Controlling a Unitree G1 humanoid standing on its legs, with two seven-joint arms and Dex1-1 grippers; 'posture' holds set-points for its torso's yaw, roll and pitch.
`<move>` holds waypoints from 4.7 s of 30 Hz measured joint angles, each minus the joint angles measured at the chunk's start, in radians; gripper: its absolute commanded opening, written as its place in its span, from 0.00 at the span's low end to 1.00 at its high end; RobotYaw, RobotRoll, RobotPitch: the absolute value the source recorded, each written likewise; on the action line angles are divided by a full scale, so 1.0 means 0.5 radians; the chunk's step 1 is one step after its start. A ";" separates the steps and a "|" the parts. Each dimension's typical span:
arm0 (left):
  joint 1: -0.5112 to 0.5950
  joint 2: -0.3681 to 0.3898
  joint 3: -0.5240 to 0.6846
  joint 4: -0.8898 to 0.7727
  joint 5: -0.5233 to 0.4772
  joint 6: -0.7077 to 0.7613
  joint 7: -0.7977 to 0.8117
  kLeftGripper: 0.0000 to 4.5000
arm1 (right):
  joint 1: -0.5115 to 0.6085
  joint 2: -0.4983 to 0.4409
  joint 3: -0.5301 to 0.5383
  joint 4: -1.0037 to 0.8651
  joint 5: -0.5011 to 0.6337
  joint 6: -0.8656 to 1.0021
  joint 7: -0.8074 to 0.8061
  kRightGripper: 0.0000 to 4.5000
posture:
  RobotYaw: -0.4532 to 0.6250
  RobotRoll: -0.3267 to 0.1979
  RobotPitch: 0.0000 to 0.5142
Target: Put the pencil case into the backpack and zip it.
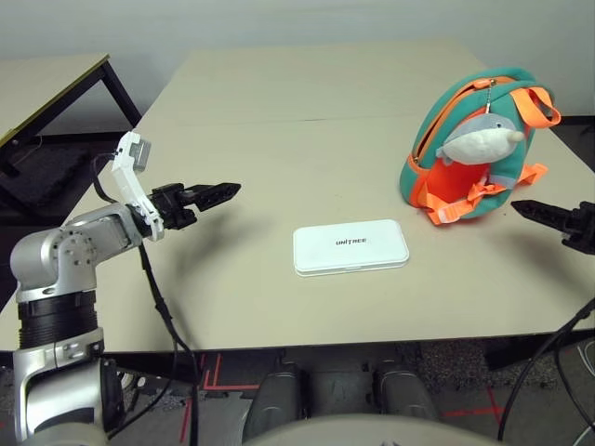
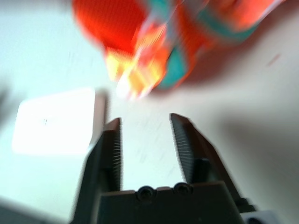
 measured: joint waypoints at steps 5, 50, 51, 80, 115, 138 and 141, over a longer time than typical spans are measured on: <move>-0.004 -0.218 -0.044 0.035 -0.067 0.280 0.084 1.00 | -0.123 0.154 0.220 -0.005 -0.010 0.086 -0.024 0.00 | 0.49 0.62 0.00; -0.295 -0.488 -0.442 0.890 0.186 0.385 -0.184 1.00 | -0.315 0.726 1.060 0.166 -0.772 -0.468 0.002 0.00 | 0.48 0.62 0.06; -0.298 -0.492 -0.449 0.892 0.193 0.386 -0.194 1.00 | -0.319 0.745 1.063 0.166 -0.774 -0.469 0.003 0.00 | 0.48 0.62 0.05; -0.134 -0.431 -0.546 0.675 0.114 0.438 -0.458 0.31 | -0.457 0.851 1.140 0.078 -0.864 -0.593 0.091 0.29 | 0.51 0.62 0.04; -0.513 -0.376 -0.271 0.752 0.202 0.296 -0.113 0.31 | -0.266 0.232 0.408 0.163 -0.951 -1.377 0.234 1.00 | 0.37 0.62 0.00; -0.345 -0.440 -0.050 0.485 0.164 0.399 0.040 0.31 | -0.541 0.278 0.566 0.359 -1.035 -1.476 0.460 0.03 | 0.37 0.62 0.00; -0.356 -0.436 -0.071 0.534 0.169 0.368 0.019 0.31 | -0.478 0.252 0.473 0.021 -0.849 -1.164 0.417 0.03 | 0.35 0.62 0.00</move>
